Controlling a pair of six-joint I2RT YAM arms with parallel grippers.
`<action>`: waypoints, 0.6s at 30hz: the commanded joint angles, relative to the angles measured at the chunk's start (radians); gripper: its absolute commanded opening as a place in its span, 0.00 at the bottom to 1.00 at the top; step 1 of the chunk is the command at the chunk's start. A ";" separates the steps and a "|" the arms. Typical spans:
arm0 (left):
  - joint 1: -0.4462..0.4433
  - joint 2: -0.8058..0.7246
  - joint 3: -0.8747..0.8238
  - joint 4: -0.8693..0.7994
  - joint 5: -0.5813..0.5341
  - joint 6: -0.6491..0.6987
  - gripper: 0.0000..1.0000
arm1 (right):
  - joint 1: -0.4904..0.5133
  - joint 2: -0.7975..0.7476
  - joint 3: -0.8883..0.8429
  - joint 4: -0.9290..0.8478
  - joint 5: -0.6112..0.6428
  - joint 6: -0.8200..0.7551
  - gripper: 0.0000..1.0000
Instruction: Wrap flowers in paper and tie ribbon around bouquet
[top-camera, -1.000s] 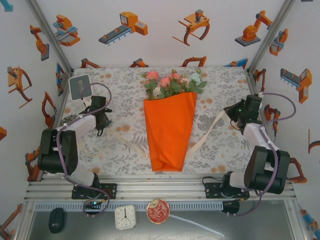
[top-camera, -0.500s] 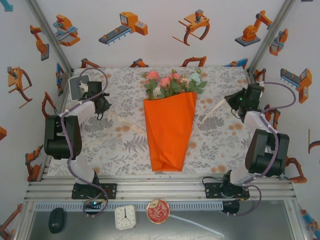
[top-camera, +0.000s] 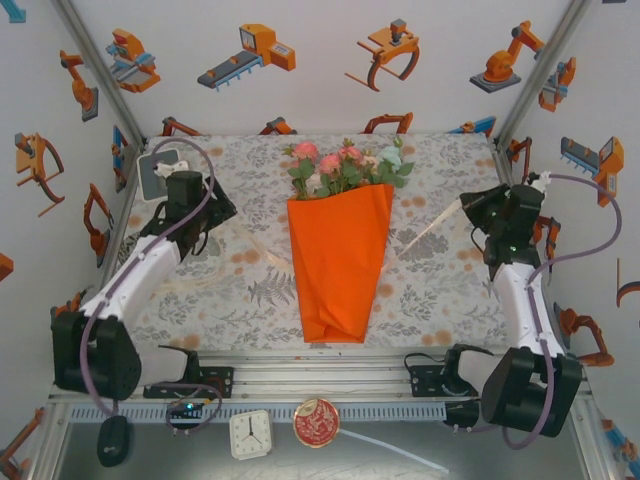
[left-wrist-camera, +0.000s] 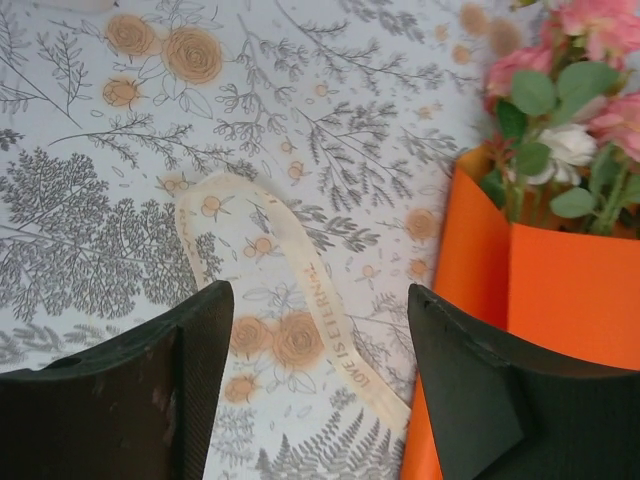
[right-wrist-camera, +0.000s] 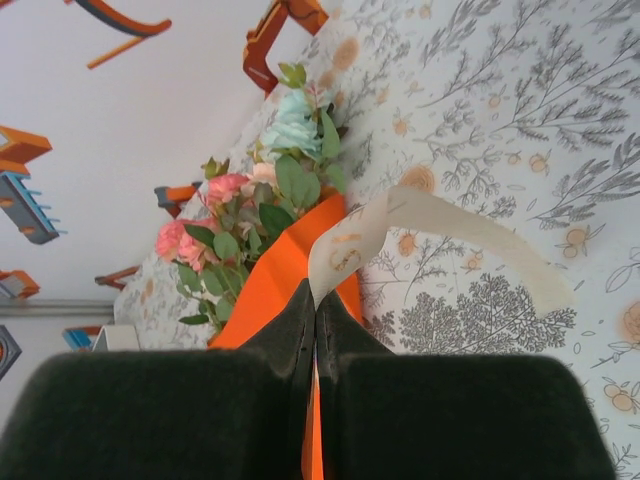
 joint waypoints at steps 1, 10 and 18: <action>-0.069 -0.071 -0.062 -0.161 -0.132 -0.029 0.66 | -0.014 -0.028 0.037 -0.056 0.124 -0.022 0.00; -0.109 -0.039 -0.170 -0.254 -0.276 -0.032 0.67 | -0.161 -0.024 0.151 -0.066 0.131 0.054 0.00; -0.121 0.058 -0.189 -0.201 -0.221 -0.476 0.50 | -0.160 0.036 0.121 0.034 0.015 0.123 0.00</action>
